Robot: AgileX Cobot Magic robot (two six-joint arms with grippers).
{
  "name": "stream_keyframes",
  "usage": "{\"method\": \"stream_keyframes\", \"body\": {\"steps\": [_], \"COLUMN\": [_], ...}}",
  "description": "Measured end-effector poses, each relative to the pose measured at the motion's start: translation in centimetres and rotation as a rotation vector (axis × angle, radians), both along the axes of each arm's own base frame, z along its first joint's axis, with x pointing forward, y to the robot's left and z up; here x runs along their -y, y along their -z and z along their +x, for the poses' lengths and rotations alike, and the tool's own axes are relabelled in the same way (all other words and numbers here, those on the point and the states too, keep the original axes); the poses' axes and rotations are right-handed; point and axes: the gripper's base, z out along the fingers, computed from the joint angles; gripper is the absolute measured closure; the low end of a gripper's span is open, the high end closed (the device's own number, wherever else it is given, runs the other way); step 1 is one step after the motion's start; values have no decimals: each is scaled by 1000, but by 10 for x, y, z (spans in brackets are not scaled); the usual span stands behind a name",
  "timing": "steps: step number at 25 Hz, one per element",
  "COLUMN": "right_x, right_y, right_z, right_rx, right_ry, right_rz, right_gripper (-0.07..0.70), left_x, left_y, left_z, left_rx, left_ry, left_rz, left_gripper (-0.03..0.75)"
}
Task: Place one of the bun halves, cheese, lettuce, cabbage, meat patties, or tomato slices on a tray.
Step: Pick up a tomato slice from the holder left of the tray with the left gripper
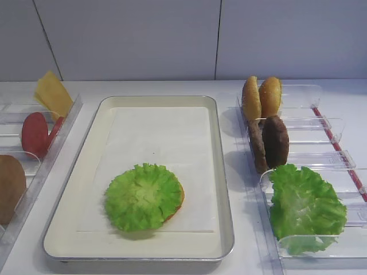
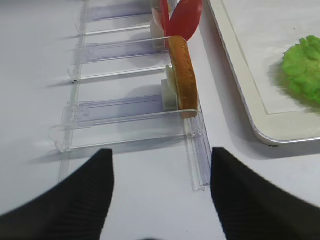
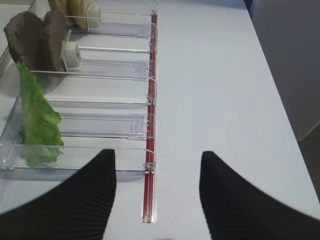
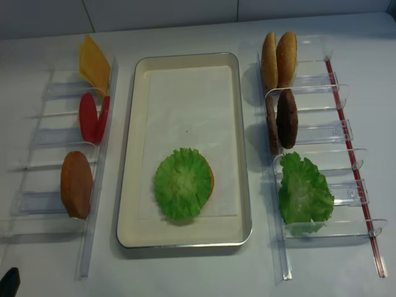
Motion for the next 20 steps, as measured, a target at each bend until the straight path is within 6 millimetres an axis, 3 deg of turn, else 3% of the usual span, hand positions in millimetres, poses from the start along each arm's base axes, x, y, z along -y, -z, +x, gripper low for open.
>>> {"method": "stream_keyframes", "body": {"steps": [20], "right_x": [0], "right_y": [0], "right_z": [0], "right_rx": [2], "right_ry": [0], "right_rz": [0], "right_gripper": [230], "left_x": [0], "left_y": [0], "left_z": [0], "left_rx": [0], "left_ry": [0], "left_rz": [0], "left_gripper": [301]}}
